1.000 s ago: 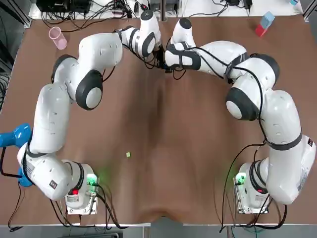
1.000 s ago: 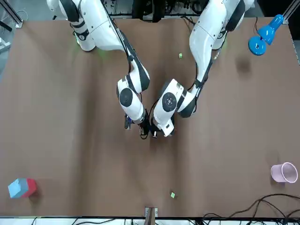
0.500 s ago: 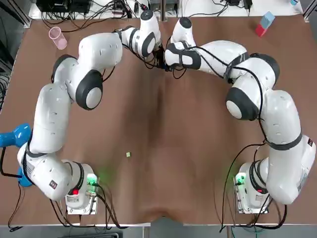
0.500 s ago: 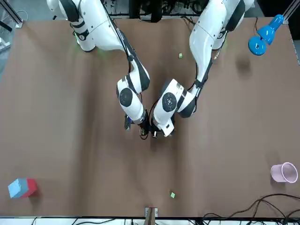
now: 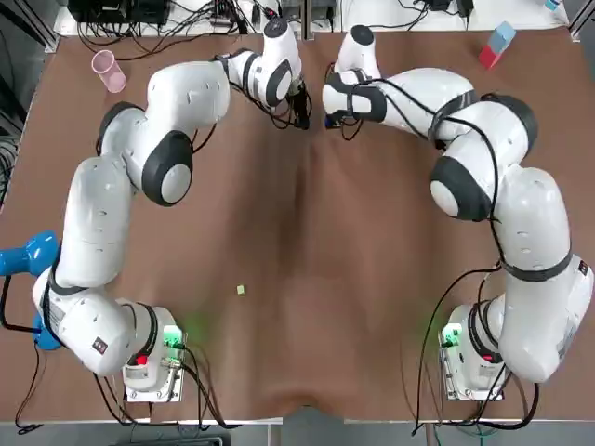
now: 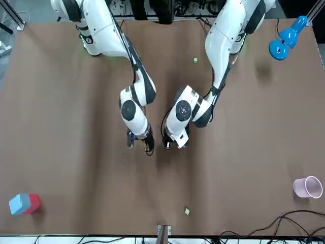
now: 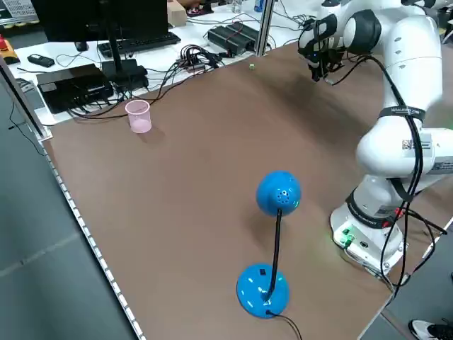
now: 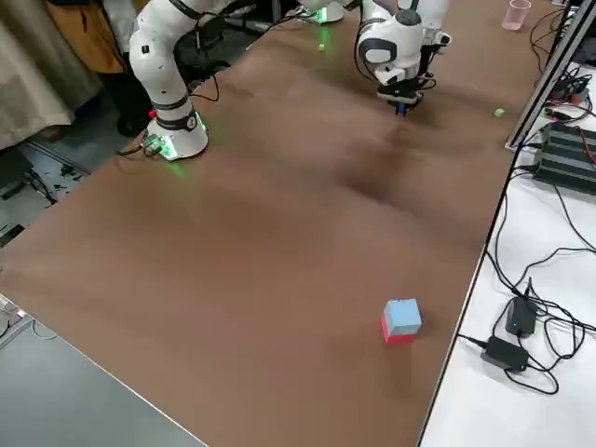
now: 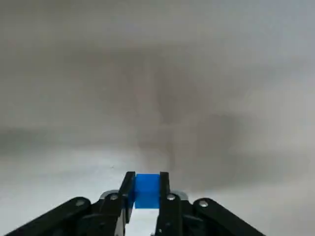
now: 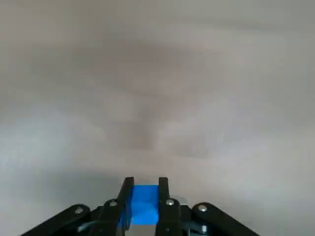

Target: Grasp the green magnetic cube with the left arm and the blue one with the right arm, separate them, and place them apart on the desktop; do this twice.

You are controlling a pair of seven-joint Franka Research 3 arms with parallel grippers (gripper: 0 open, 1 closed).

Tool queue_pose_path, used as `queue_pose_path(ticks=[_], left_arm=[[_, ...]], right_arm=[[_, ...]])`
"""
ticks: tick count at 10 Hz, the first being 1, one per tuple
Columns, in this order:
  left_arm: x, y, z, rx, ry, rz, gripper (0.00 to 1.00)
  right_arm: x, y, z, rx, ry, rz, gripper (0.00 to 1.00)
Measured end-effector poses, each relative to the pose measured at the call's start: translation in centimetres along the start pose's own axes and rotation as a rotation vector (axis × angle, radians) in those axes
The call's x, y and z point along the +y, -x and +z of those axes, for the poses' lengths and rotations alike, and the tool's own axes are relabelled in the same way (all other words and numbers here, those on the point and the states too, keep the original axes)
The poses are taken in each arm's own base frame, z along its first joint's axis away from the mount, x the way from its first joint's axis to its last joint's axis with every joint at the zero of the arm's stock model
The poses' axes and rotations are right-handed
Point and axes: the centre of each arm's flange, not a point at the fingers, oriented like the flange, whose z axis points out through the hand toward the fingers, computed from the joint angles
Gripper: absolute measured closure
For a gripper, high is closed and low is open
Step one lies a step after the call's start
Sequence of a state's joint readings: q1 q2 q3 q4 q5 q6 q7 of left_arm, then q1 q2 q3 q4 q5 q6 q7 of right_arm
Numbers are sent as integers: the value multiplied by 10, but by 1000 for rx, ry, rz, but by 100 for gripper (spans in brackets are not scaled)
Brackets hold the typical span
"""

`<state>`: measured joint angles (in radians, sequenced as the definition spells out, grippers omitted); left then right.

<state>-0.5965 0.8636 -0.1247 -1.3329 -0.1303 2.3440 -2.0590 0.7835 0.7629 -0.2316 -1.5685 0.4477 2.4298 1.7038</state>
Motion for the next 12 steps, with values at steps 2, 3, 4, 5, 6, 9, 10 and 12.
queue_pose_path(ticks=[2,3,4,5,6,9,10,12], left_arm=[[7,-9,-5,0,6,-14,77],[12,-16,-6,1,9,-25,77],[17,-20,-9,-6,29,-32,77],[22,-19,-13,-28,76,-34,77],[24,-14,-15,-52,119,-29,77],[-16,44,1,-76,114,58,77],[-34,65,7,-79,105,90,77],[-52,85,17,-90,110,125,75]], right_arm=[[18,-23,-13,5,34,-139,76],[32,-33,-23,-2,53,-209,76],[49,-41,-32,-18,78,-280,76],[67,-44,-39,-42,102,-338,76],[86,-42,-43,-64,124,-404,76],[155,-12,-49,-148,183,-786,76],[180,-7,-49,-149,212,-887,76],[230,1,-46,-63,290,-1106,76]])
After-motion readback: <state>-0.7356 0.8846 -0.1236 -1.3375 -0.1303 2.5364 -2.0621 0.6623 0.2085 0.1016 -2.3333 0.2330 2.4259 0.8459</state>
